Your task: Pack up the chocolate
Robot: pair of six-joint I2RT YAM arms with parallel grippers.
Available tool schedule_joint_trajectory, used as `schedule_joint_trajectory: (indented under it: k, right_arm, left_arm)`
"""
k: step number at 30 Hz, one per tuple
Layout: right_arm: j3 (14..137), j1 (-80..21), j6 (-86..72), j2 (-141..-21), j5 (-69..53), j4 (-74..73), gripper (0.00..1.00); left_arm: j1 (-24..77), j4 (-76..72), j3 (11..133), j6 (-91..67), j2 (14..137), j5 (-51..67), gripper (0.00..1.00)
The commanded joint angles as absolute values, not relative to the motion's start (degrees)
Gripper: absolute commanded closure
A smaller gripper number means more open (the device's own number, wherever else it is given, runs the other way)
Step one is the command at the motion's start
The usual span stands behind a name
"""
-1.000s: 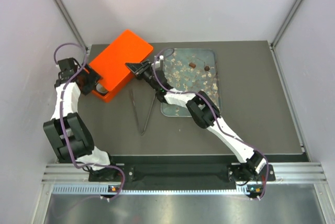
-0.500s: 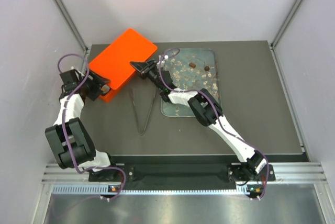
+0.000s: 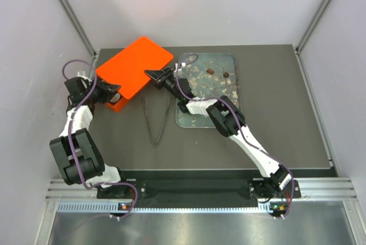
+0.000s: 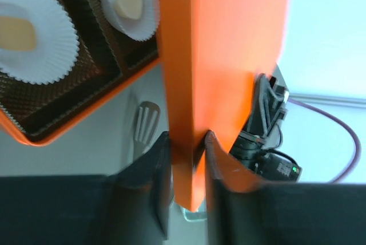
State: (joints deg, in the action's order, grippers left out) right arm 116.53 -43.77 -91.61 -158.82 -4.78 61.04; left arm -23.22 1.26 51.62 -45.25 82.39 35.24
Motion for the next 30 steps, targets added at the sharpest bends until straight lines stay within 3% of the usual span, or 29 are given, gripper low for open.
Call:
schedule_joint_trajectory:
  k: [1, 4, 8, 14, 16, 18, 21, 25, 30]
  right_arm:
    - [114.36, -42.89, -87.72, -150.21, -9.4, 66.45, 0.7]
    - [112.51, -41.84, -86.4, -148.89, -10.36, 65.13, 0.62]
    - [112.94, -40.96, -83.77, -148.18, -12.13, 61.18, 0.57]
    - [118.91, -41.04, -81.74, -151.25, -12.39, 55.81, 0.59]
    - [121.89, -41.04, -81.48, -152.4, -12.48, 54.85, 0.64]
    - [124.7, -41.04, -79.81, -153.63, -12.66, 53.18, 0.79]
    - [126.73, -41.04, -77.17, -154.16, -12.75, 52.47, 0.89]
    - [130.86, -40.96, -74.1, -155.47, -12.05, 48.17, 0.94]
    - [133.33, -41.39, -73.13, -158.38, -10.2, 46.59, 0.98]
  left_arm:
    - [-24.52, 2.28, 54.57, -43.42, 82.26, 34.19, 0.89]
    - [-26.71, 2.46, 54.93, -43.33, 82.88, 36.47, 1.0]
    - [-29.88, 0.54, 54.14, -44.11, 84.02, 40.24, 1.0]
    - [-31.82, -3.69, 52.73, -43.16, 85.43, 44.3, 1.0]
    - [-31.9, -4.04, 52.73, -42.37, 85.87, 44.03, 1.0]
    - [-31.9, -4.92, 52.91, -41.57, 86.75, 44.38, 1.0]
    - [-31.9, -5.01, 53.0, -40.52, 87.36, 43.77, 0.99]
    - [-31.9, -2.12, 53.79, -38.15, 87.89, 39.3, 0.93]
    - [-31.91, -0.44, 54.67, -37.44, 89.73, 35.7, 0.97]
